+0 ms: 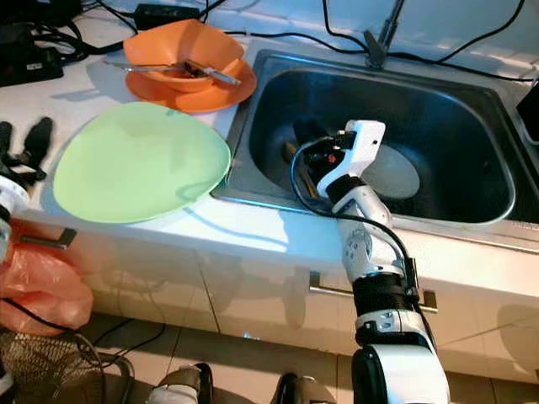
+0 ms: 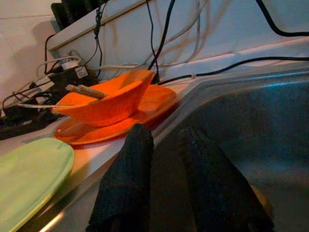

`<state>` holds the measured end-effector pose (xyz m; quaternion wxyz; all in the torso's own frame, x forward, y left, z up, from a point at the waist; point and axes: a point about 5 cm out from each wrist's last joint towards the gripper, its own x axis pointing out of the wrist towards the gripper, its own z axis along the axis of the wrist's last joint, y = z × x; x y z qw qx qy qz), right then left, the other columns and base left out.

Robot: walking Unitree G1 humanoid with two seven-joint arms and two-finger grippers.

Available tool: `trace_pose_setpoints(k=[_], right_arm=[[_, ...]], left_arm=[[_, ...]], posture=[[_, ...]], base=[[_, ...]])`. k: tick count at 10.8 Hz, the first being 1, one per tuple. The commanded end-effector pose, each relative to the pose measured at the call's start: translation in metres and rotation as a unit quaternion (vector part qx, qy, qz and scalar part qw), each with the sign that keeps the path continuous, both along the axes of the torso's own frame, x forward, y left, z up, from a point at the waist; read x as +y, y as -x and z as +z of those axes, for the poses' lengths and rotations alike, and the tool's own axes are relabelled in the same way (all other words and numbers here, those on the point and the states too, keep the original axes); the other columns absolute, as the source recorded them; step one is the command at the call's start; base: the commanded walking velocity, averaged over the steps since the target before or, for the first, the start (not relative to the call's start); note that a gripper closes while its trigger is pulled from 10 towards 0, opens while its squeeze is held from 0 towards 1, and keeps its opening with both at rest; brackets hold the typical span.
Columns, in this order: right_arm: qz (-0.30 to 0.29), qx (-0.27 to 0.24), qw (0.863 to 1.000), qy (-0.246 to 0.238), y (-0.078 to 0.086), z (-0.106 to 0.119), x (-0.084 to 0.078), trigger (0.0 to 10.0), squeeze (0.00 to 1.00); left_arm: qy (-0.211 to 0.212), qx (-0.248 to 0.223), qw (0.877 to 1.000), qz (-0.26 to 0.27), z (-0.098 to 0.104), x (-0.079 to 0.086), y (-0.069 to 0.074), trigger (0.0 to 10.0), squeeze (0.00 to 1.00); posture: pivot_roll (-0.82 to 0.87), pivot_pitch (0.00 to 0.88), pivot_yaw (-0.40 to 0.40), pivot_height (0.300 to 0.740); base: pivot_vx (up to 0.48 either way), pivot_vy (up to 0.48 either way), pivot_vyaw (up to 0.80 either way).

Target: Kitchen organization

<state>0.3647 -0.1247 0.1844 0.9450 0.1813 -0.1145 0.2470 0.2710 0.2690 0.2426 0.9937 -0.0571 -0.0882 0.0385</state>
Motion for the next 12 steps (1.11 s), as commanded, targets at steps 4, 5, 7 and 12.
trace_pose_setpoints(k=[4, 5, 7, 12], right_arm=[[0.009, 0.001, 1.000, 0.000, 0.003, 0.000, 0.000, 10.0, 0.00], [0.012, 0.001, 1.000, 0.000, 0.003, 0.000, 0.001, 10.0, 0.00], [0.013, 0.002, 1.000, 0.000, 0.003, 0.000, 0.002, 10.0, 0.00], [0.009, 0.002, 1.000, 0.003, 0.004, 0.000, -0.001, 10.0, 0.00]], left_arm=[[0.019, 0.026, 0.999, -0.021, 0.005, 0.008, 0.017, 10.0, 1.00], [0.035, 0.058, 0.998, -0.013, -0.005, 0.011, 0.019, 10.0, 0.98], [0.064, 0.111, 0.991, -0.027, -0.023, 0.007, 0.019, 10.0, 0.00], [0.198, 0.142, 0.967, -0.069, -0.035, -0.011, 0.012, 10.0, 0.00]], posture=[[0.18, 0.154, -0.071, 0.740], [0.18, 0.152, -0.071, 0.740], [0.18, 0.153, -0.068, 0.740], [0.17, 0.171, -0.070, 0.740]], base=[[0.000, 0.000, 0.00], [0.000, 0.000, 0.00], [0.000, 0.000, 0.00], [0.000, 0.000, 0.00]])
